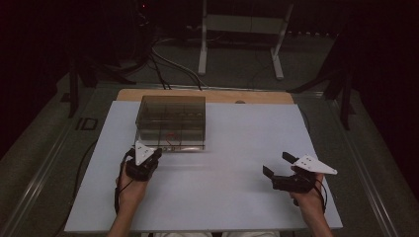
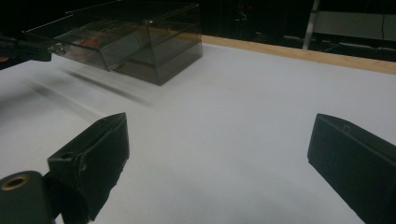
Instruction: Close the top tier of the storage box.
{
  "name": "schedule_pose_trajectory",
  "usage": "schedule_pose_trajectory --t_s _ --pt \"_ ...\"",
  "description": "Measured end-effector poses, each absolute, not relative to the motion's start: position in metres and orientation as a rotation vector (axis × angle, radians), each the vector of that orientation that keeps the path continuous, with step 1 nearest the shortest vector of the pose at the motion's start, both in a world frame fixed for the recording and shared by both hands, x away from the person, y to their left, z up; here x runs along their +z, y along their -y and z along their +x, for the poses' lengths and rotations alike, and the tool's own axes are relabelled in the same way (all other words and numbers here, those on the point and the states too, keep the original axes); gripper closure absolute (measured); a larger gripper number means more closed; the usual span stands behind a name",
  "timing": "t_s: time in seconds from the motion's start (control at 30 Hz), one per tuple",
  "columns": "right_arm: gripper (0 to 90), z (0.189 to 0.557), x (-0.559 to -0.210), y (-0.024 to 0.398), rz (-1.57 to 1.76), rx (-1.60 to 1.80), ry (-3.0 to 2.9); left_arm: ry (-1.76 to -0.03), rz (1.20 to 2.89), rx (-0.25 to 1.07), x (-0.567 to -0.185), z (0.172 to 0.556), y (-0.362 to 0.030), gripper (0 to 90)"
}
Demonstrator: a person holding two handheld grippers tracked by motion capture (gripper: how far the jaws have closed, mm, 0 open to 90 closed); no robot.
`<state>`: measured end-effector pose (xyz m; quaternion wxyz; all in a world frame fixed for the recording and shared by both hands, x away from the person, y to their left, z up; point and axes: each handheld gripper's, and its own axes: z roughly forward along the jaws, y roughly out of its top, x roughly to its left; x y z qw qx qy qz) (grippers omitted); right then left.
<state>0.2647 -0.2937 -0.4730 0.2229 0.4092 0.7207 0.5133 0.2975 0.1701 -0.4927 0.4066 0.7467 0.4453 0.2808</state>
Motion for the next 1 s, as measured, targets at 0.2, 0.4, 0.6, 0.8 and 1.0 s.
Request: schedule_pose_trajectory --t_s 0.2,0.4,0.6,0.8,1.0 --pt "5.6 0.2635 -0.4729 0.2948 1.134 1.410 -1.990 -1.130 1.880 0.716 -0.4920 0.3007 -0.1668 90.0" --pt "5.6 0.2616 -0.4751 0.2967 1.137 1.401 -1.997 -1.132 1.869 0.716 -0.4912 0.3022 -0.1647 90.0" --pt "5.6 0.2614 -0.4759 0.2977 1.142 1.403 -1.991 -1.140 1.862 0.717 -0.4913 0.3036 -0.1647 90.0" --pt "5.6 0.2610 -0.4772 0.2970 1.144 1.400 -1.995 -1.144 1.858 0.726 -0.4915 0.3047 -0.1642 90.0" --pt "5.6 0.2606 -0.4777 0.2982 1.150 1.400 -1.990 -1.153 1.849 0.728 -0.4919 0.3059 -0.1643 90.0"
